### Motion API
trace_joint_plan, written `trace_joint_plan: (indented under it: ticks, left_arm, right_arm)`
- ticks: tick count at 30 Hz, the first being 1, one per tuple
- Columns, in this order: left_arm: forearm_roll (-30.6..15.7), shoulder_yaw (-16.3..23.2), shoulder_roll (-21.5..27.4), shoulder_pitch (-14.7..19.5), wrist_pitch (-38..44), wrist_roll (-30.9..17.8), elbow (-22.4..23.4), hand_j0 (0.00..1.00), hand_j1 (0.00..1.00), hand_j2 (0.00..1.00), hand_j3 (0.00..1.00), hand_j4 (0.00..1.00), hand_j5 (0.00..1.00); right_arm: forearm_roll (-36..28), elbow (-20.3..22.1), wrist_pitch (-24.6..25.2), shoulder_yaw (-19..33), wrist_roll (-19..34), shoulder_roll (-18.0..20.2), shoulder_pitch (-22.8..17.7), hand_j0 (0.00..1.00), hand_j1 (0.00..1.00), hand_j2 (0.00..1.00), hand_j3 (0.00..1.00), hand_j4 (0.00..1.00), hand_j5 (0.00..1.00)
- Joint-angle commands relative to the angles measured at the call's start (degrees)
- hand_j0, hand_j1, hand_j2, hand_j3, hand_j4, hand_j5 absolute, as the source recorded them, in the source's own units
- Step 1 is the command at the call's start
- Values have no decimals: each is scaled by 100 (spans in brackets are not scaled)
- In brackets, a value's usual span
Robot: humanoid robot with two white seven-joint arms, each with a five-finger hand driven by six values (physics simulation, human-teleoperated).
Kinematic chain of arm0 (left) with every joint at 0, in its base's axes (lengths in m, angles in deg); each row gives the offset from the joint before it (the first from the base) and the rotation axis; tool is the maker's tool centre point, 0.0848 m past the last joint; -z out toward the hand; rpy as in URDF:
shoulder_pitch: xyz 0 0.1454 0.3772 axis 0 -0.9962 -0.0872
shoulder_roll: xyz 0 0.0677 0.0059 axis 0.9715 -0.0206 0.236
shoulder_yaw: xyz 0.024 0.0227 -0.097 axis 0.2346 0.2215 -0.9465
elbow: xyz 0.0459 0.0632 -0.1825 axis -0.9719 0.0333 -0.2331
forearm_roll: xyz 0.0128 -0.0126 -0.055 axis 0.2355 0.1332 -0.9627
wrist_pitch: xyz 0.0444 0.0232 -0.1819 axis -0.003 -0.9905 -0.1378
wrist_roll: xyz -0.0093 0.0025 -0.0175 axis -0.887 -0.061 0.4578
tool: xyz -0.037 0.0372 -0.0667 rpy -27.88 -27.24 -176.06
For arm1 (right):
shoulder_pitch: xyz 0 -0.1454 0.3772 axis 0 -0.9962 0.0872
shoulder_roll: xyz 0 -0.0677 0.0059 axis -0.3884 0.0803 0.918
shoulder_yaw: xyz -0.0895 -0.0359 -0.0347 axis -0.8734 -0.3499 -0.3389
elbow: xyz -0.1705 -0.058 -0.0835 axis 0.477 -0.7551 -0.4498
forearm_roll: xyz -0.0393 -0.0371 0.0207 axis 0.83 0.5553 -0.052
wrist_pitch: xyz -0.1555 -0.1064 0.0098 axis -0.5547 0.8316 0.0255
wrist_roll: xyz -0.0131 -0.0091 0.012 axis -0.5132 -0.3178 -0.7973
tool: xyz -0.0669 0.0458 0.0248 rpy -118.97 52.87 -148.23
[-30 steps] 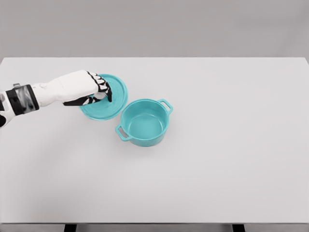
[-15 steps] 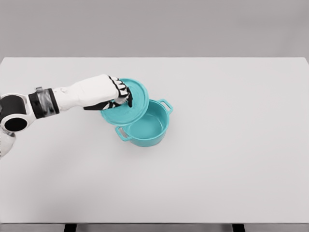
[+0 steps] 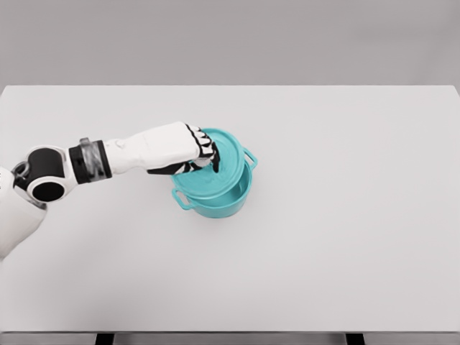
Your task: Cover the pot with left arm
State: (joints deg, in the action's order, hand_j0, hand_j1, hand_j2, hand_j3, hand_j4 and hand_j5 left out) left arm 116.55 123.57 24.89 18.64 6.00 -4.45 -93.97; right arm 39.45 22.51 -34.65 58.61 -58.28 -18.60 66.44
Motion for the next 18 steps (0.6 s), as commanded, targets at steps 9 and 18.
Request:
trace_joint_plan:
  ticks: [9,18]
  left_arm:
    - [15,49,-119,0,12,4,-21,51,51,51,51,51,51]
    - [129,163,-163,0,12,4,32,53,53,53,53,53,53]
  right_arm:
    - [0,-4,0,0,1,0,0,100,100,100,100,100,100]
    - [0,-4,0,0,1,0,0,100,100,100,100,100,100]
